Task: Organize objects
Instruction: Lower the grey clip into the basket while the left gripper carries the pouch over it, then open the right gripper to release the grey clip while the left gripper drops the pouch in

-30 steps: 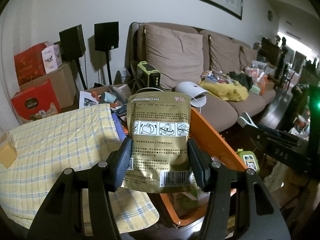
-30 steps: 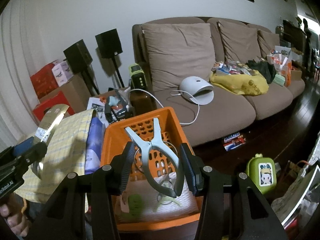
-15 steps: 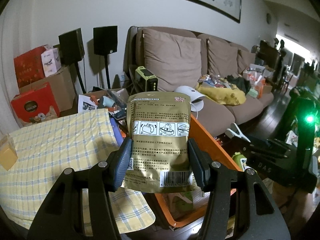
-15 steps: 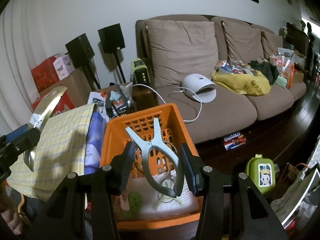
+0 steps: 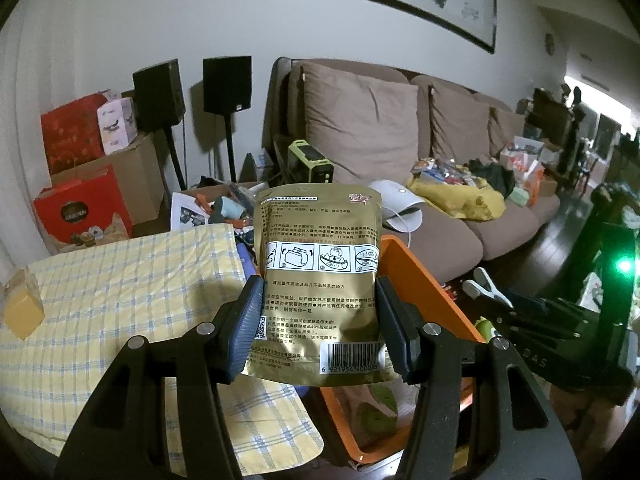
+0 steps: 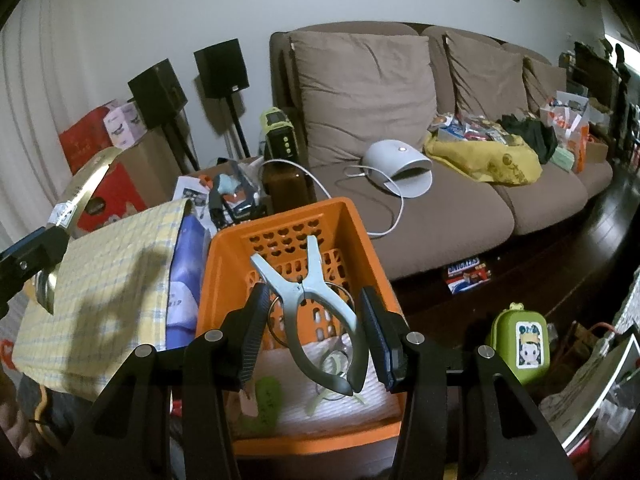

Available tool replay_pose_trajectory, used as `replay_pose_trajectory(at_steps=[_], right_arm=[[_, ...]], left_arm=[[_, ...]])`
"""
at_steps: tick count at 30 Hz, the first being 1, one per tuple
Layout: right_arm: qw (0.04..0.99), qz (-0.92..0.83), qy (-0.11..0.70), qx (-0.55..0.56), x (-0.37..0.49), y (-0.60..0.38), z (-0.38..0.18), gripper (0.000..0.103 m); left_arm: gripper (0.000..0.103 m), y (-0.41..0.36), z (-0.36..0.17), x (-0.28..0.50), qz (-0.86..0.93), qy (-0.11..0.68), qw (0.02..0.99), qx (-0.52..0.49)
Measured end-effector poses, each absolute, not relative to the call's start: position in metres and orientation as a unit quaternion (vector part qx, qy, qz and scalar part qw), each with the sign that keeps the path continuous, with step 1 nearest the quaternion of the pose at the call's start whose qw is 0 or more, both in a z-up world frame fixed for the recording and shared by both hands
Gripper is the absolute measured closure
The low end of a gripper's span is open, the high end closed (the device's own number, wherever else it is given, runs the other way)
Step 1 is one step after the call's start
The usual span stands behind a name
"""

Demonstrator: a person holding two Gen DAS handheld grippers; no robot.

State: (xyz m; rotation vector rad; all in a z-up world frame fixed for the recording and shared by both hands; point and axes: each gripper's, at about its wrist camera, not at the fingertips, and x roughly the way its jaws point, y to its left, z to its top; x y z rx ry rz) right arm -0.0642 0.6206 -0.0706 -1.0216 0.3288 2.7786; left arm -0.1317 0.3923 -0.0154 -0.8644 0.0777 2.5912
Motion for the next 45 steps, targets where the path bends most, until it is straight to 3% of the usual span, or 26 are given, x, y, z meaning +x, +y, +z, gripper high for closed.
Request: replay_pose_trajectory(at_steps=[13, 20, 45], right_arm=[[0.069, 0.928, 0.115, -0.347, -0.067, 0.617, -0.074, 0.056], [0.056, 0.925, 0.114, -0.357, -0.069, 0.617, -0.077, 0.056], [0.038, 0.895, 0.115, -0.430, -0.087, 0.604, -0.129, 0.056]], left_arm=[[0.050, 0.389, -0.032, -0.137, 0.922, 0.022, 0.200, -0.330], [0.050, 0.375, -0.045, -0.147, 0.911, -0.023, 0.204, -0.358], [0.050, 0.409, -0.121, -0.152, 0.868, -0.017, 0.243, -0.432]])
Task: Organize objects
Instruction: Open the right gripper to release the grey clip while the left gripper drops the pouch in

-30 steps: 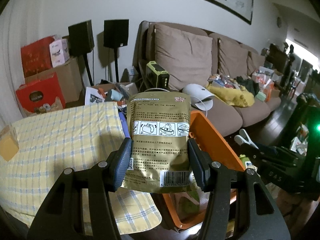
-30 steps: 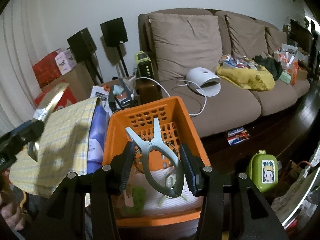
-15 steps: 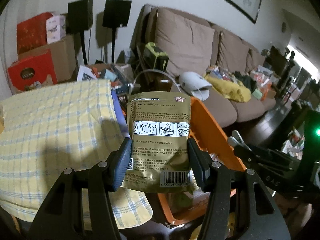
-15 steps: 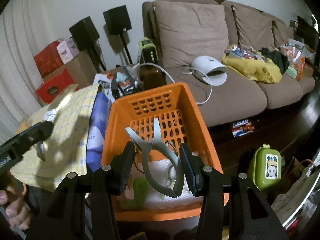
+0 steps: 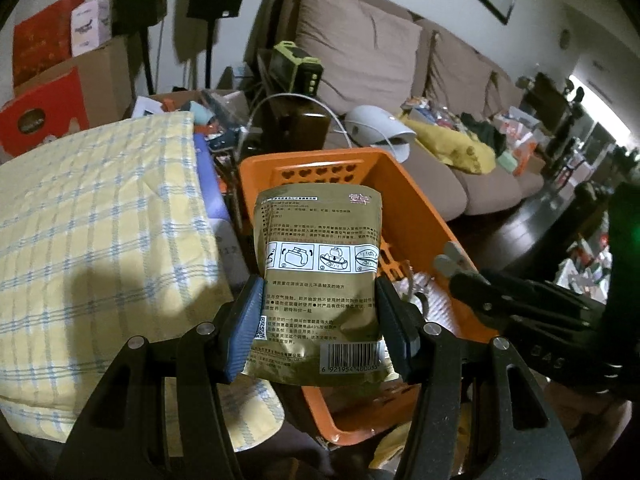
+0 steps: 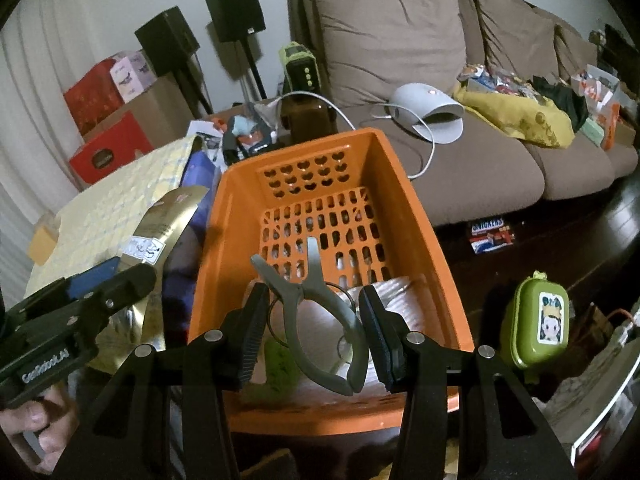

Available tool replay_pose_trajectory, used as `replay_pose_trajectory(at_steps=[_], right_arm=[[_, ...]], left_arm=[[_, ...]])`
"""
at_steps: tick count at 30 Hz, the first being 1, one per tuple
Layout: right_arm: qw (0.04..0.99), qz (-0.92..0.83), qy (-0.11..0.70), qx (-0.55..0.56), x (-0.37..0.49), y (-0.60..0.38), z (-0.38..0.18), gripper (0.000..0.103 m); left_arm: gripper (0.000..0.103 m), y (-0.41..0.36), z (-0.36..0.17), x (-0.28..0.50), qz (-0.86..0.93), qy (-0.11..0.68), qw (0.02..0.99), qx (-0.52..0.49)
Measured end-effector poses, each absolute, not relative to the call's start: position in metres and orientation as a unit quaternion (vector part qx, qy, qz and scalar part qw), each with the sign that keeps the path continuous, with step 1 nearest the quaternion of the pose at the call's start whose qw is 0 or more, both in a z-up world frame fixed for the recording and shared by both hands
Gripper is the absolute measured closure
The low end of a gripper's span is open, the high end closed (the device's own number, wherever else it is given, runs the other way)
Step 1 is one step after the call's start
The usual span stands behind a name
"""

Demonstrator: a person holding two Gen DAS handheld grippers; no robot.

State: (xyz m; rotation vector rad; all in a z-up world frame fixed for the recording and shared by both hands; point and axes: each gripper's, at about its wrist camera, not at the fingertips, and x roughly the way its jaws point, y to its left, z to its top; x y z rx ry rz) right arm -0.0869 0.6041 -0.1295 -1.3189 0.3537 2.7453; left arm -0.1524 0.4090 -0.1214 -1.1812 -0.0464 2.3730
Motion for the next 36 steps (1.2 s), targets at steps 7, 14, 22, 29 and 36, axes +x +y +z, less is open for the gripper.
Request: replay_pose_trajectory(at_steps=[7, 14, 22, 29, 36], right_arm=[[0.054, 0.889, 0.105, -0.442, -0.088, 0.604, -0.139, 0.056], [0.070, 0.883, 0.087, -0.456, -0.089, 0.603, -0.149, 0.056], [0.074, 0.878, 0.084, -0.465, -0.089, 0.605, -0.153, 0.056], [0.099, 0.874, 0.066, -0.471, -0.088, 0.607, -0.157, 0.056], [0.102, 0.872, 0.067, -0.474, -0.086, 0.612, -0.159, 0.056]], left_arm=[[0.050, 0.410, -0.129, -0.152, 0.865, -0.025, 0.258, -0.430], [0.050, 0.414, -0.141, -0.153, 0.861, -0.021, 0.257, -0.438], [0.050, 0.420, -0.152, -0.149, 0.855, -0.008, 0.261, -0.447], [0.050, 0.427, -0.156, -0.149, 0.854, 0.001, 0.266, -0.447], [0.050, 0.427, -0.157, -0.152, 0.855, 0.002, 0.262, -0.447]])
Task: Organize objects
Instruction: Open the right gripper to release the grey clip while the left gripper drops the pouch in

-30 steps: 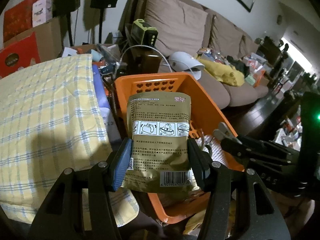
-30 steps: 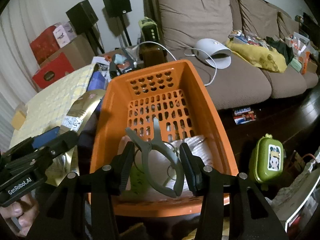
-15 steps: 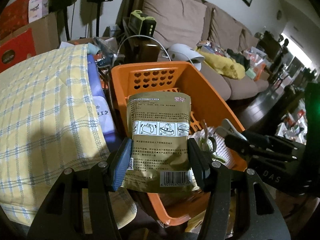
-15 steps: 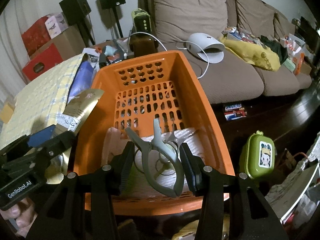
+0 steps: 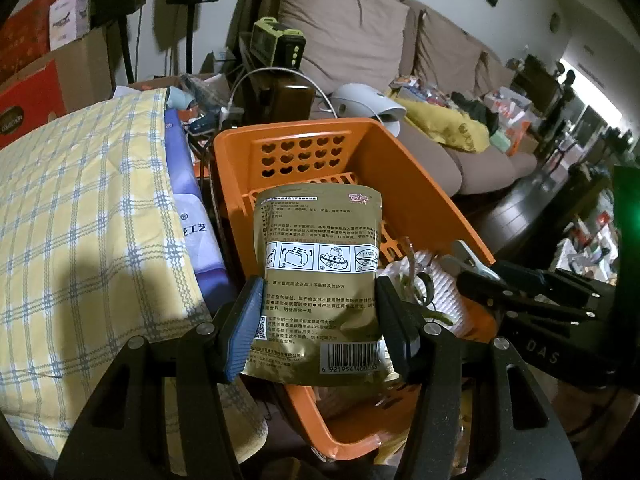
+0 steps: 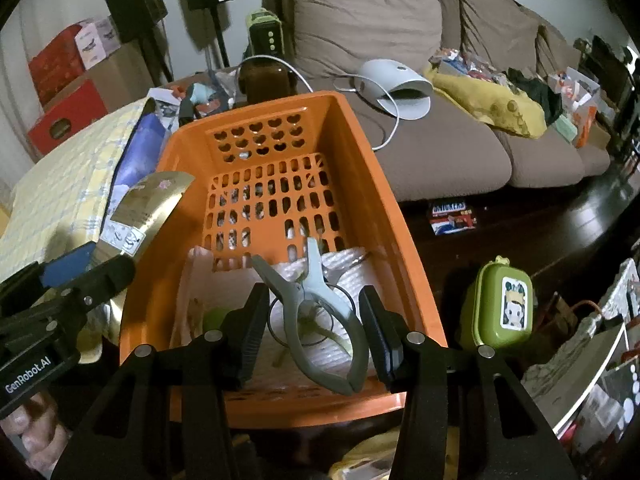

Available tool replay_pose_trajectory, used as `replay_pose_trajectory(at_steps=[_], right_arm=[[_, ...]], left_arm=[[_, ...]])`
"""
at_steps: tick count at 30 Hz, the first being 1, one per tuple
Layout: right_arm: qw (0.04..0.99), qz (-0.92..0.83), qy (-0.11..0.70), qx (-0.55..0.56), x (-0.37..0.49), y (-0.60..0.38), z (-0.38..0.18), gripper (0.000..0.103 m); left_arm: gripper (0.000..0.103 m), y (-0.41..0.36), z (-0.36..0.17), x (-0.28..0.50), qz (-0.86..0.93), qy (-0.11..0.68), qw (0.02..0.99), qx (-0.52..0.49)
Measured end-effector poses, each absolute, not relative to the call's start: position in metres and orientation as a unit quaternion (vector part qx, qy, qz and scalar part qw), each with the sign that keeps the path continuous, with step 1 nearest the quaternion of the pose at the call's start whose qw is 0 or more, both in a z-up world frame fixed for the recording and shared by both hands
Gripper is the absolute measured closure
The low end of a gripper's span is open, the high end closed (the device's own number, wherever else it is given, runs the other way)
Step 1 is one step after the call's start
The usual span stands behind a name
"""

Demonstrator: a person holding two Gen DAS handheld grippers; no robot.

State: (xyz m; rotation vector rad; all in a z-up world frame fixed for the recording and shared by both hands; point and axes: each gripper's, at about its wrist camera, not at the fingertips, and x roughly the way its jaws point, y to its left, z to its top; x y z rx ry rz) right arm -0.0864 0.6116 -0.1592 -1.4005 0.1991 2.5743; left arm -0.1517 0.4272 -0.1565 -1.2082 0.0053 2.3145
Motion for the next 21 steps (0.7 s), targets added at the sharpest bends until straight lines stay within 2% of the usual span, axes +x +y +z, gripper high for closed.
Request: replay_pose_trajectory(at_steps=[11, 17, 20, 21], right_arm=[[0.085, 0.865, 0.083, -0.487, -0.088, 0.612, -0.169, 0.056], [0.083, 0.862, 0.083, -0.492, -0.088, 0.609, -0.171, 0.056], [0.080, 0.860, 0.082, -0.498, -0.089, 0.608, -0.174, 0.065], [0.081, 0.859, 0.081, -0.499, -0.090, 0.607, -0.175, 0.065]], left_arm=[[0.050, 0.438, -0.166, -0.148, 0.852, 0.012, 0.275, -0.445], [0.050, 0.436, -0.173, -0.151, 0.851, 0.021, 0.252, -0.460], [0.050, 0.433, -0.177, -0.152, 0.851, 0.020, 0.247, -0.462], [0.050, 0.433, -0.178, -0.151, 0.851, 0.021, 0.247, -0.463]])
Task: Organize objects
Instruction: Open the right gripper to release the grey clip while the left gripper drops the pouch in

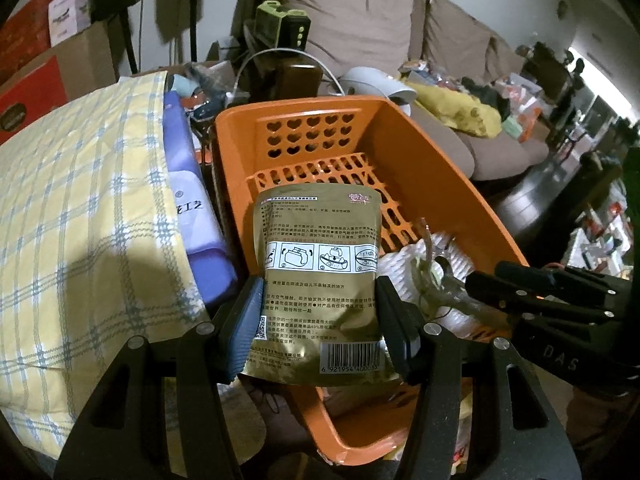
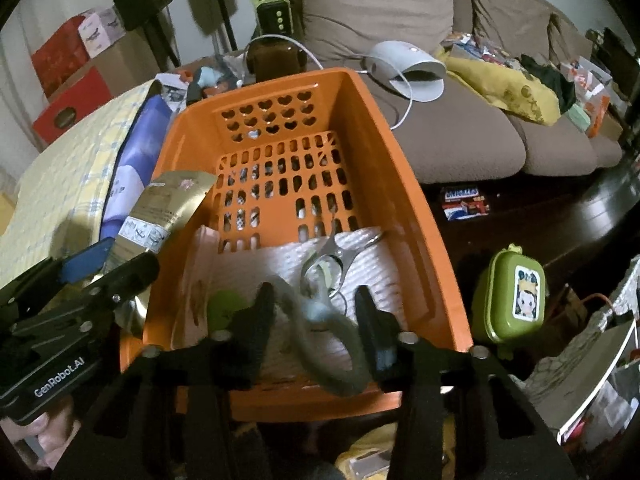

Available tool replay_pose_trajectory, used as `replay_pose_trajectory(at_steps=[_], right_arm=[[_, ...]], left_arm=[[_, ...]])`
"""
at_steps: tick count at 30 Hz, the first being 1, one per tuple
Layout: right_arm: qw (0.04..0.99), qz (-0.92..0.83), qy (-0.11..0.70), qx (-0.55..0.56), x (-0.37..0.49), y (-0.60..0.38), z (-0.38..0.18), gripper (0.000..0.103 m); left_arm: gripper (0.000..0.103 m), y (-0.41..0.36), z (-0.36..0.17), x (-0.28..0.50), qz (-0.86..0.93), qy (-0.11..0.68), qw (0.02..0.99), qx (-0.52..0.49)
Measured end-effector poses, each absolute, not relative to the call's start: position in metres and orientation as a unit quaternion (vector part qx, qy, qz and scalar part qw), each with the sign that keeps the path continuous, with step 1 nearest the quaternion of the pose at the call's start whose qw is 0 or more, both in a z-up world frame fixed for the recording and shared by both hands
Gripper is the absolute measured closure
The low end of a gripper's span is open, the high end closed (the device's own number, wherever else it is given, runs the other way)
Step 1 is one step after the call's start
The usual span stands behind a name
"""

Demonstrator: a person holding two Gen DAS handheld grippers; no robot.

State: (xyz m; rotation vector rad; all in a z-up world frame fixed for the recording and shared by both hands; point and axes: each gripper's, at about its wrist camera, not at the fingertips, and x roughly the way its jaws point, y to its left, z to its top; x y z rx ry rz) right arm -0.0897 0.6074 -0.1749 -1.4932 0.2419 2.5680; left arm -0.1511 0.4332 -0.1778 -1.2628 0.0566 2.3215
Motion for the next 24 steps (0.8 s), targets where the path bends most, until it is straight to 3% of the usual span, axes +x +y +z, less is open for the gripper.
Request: replay_pose_trajectory(at_steps=[10, 17, 24], right_arm=[[0.094, 0.858, 0.076, -0.500, -0.089, 0.609, -0.176, 0.065], [0.103, 0.855, 0.086, -0.500, -0.088, 0.615, -0.176, 0.065], [0.107, 0.854, 0.083, -0.502, -0.088, 0.615, -0.177, 0.064]], left_arm=[[0.049, 0.436, -0.186, -0.153, 0.845, 0.031, 0.244, -0.474], [0.033, 0.441, -0.184, -0.150, 0.845, 0.028, 0.251, -0.471], [0.032, 0.433, -0.174, -0.154, 0.845, 0.016, 0.254, -0.471]])
